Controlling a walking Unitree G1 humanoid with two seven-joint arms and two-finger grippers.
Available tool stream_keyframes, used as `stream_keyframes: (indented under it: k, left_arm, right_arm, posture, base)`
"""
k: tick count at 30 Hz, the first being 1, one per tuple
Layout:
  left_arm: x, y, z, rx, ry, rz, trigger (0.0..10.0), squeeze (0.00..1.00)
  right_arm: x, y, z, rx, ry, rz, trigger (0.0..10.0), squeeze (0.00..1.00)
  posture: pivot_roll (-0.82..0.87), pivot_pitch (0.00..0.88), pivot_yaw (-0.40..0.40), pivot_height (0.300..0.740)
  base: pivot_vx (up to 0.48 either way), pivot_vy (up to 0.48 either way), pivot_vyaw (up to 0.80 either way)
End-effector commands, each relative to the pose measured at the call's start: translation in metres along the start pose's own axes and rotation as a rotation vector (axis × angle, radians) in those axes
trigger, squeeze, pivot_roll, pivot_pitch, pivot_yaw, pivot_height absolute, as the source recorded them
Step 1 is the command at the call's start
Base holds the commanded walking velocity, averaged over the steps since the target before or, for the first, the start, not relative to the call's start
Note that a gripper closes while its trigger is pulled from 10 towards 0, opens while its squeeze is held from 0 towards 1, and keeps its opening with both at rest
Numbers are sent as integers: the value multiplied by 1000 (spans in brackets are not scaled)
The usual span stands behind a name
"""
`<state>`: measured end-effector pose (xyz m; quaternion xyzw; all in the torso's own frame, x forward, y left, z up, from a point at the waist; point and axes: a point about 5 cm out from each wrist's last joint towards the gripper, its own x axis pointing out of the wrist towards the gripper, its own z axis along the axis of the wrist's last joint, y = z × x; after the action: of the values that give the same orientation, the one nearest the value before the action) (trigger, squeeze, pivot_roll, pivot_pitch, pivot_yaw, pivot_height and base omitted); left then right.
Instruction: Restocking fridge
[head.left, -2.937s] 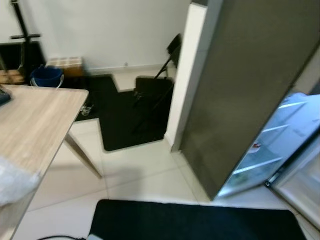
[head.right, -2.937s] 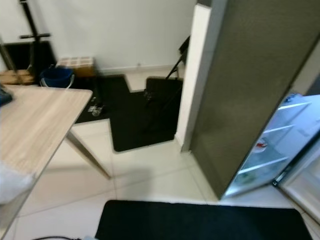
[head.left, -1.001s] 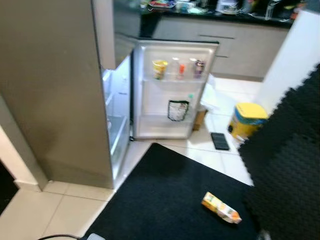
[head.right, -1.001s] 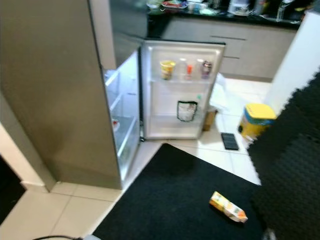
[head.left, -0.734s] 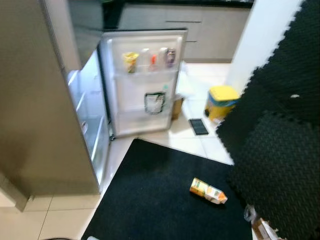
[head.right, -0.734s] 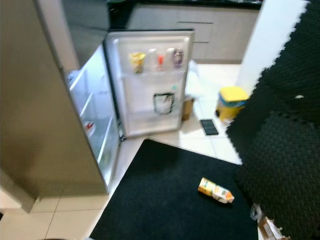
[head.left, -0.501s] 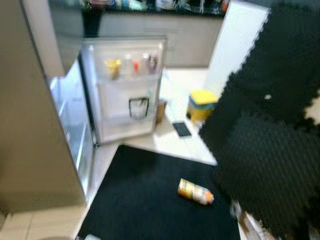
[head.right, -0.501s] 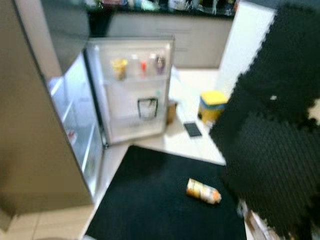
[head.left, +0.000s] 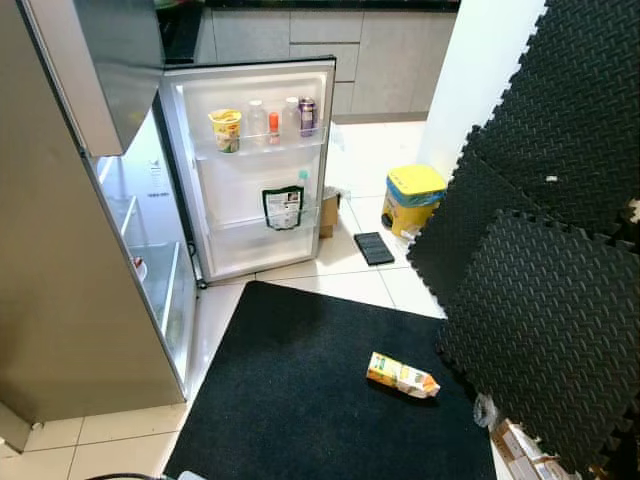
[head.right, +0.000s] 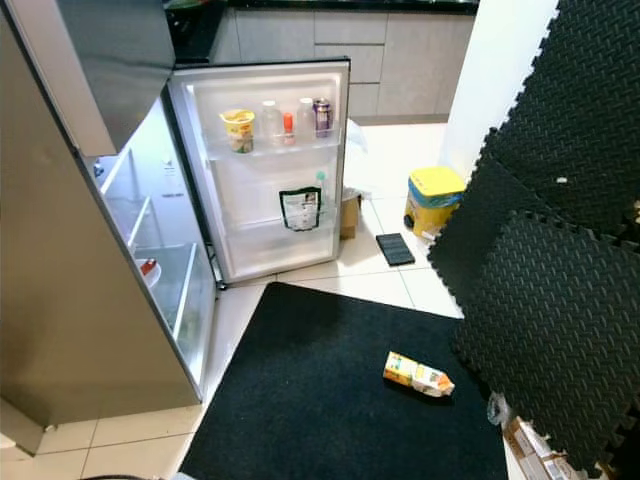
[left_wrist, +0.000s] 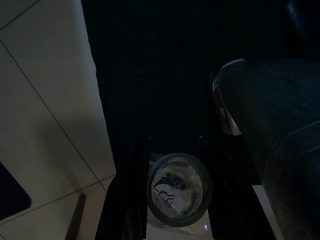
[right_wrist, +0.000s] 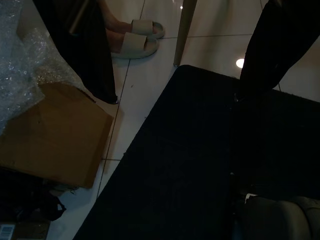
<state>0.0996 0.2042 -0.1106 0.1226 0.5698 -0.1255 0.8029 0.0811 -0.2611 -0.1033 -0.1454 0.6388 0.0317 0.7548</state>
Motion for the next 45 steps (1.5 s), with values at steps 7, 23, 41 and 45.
stream_keyframes:
  k: [7,23,41,45]
  left_arm:
    - [1,-7,-1,19,10,-23,10000,0]
    - [1,-6,-2,25,12,-26,10000,0]
    - [1,-6,-1,30,7,-27,10000,0]
    - [1,-6,0,29,6,-27,10000,0]
  right_arm:
    - [0,-1,1,9,-6,-7,10000,0]
    - [0,-1,2,16,-17,-3,10000,0]
    - [0,-1,1,8,-12,-6,10000,0]
    - [0,-1,0,9,-8,-6,10000,0]
  posture:
    - [22,0,-30,740]
    - [22,0,-29,740]
    - [22,0,-29,740]
    - [22,0,-29,740]
  base:
    - [44,0,0]
    - [160,0,0]
    - [290,0,-261]
    - [320,0,-800]
